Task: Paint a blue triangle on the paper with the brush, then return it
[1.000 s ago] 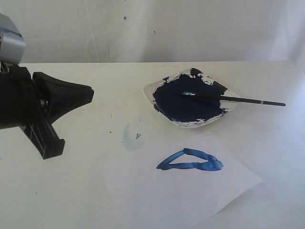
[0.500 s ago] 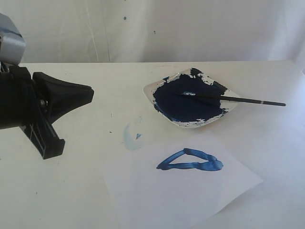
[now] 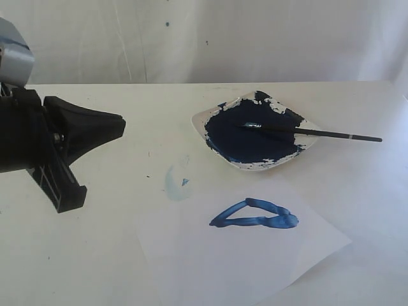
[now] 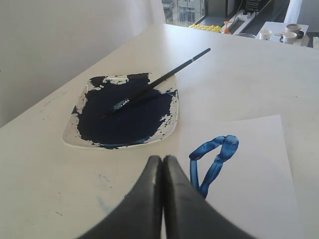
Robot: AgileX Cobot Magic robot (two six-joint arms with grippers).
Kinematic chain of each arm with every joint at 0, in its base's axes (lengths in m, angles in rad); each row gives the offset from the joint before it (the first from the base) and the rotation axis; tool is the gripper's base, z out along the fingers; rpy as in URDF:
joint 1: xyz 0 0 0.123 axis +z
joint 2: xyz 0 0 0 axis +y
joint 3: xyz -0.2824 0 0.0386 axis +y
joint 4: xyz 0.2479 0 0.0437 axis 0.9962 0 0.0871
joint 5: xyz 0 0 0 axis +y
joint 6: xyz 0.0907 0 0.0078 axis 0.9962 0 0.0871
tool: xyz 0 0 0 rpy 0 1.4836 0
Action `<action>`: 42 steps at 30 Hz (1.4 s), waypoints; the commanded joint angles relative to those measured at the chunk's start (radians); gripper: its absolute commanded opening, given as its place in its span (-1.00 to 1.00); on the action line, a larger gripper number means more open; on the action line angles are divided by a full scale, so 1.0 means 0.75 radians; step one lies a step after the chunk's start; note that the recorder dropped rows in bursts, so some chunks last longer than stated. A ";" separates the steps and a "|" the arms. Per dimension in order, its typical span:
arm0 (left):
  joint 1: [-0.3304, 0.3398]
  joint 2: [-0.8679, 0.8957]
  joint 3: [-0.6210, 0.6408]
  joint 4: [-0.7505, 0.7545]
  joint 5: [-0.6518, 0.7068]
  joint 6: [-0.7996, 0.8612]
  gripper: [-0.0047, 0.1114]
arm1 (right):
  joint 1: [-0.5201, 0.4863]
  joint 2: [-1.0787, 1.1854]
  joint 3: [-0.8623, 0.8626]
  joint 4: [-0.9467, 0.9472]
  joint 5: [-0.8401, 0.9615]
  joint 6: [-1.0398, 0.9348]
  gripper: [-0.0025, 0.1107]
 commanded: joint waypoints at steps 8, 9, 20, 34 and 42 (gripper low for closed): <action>-0.006 -0.009 0.007 0.014 -0.002 -0.003 -0.92 | 0.008 -0.009 0.002 0.005 0.001 -0.008 -0.96; -0.006 -0.009 0.007 0.014 -0.002 -0.003 -0.92 | 0.008 -0.009 0.002 0.002 0.001 -0.008 -0.96; -0.006 -0.155 0.007 0.014 0.061 0.179 -0.92 | 0.008 -0.009 0.002 0.002 0.001 -0.008 -0.96; 0.136 -0.792 0.007 0.014 0.013 0.087 -0.92 | 0.008 -0.009 0.002 0.002 0.001 -0.008 -0.96; 0.515 -0.969 0.027 -0.364 0.495 -0.770 -0.92 | 0.008 -0.009 0.002 0.002 0.001 -0.008 -0.96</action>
